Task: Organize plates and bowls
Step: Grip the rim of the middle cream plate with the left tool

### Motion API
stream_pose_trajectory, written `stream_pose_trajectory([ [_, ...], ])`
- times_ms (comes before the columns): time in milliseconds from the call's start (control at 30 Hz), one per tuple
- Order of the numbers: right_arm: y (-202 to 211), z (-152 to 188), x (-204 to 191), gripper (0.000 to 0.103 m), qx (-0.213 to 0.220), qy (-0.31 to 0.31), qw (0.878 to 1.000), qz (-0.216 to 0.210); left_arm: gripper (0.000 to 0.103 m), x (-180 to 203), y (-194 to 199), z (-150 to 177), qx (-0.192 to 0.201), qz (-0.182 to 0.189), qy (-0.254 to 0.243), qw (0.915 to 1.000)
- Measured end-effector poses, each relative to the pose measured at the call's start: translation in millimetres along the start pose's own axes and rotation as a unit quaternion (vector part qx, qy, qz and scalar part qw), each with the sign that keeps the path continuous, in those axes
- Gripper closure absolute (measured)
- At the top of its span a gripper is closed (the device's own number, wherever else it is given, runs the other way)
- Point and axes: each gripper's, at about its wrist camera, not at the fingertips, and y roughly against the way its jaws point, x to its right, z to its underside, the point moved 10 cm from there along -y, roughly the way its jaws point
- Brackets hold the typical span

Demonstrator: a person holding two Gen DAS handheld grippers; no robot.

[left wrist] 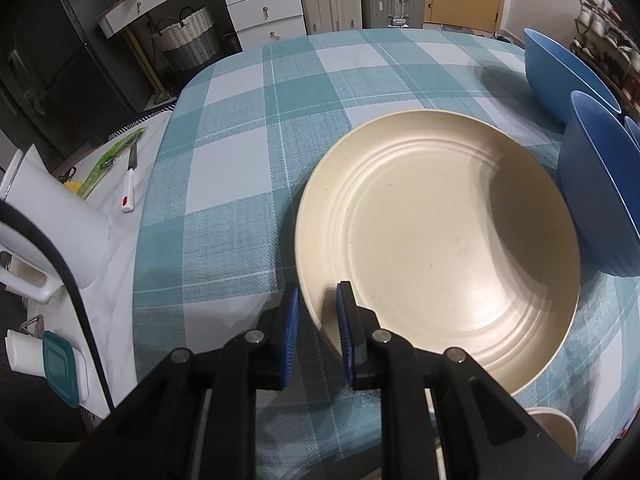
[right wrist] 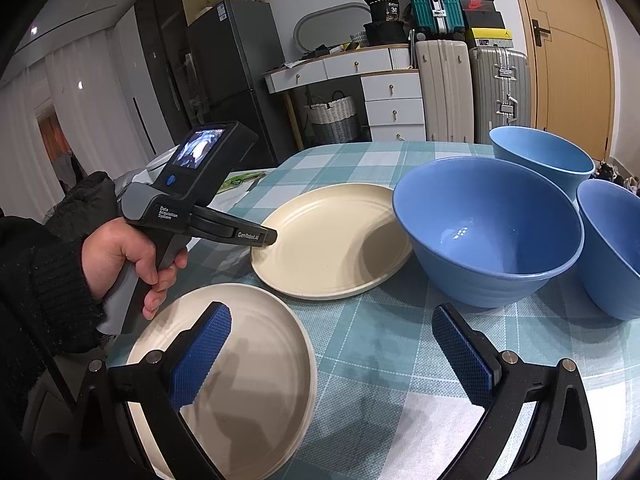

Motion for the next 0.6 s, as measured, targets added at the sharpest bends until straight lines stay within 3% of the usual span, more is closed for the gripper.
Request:
stream_pose_trajectory([
  [167, 1.5, -1.2, -3.1, 0.001, 0.001, 0.001, 1.0, -0.003, 0.085, 2.1, -1.1, -0.5, 0.0, -0.011, -0.009, 0.9999],
  [500, 3.2, -1.0, -4.3, 0.001, 0.0, -0.003, 1.0, -0.009, 0.088, -0.5, -1.4, -1.6, -0.002, 0.004, 0.002, 1.0],
  [600, 3.7, -0.5, -3.0, 0.001, -0.001, -0.008, 1.0, -0.01, 0.09, -1.2, 0.5, -2.2, 0.006, -0.024, -0.023, 0.9994],
])
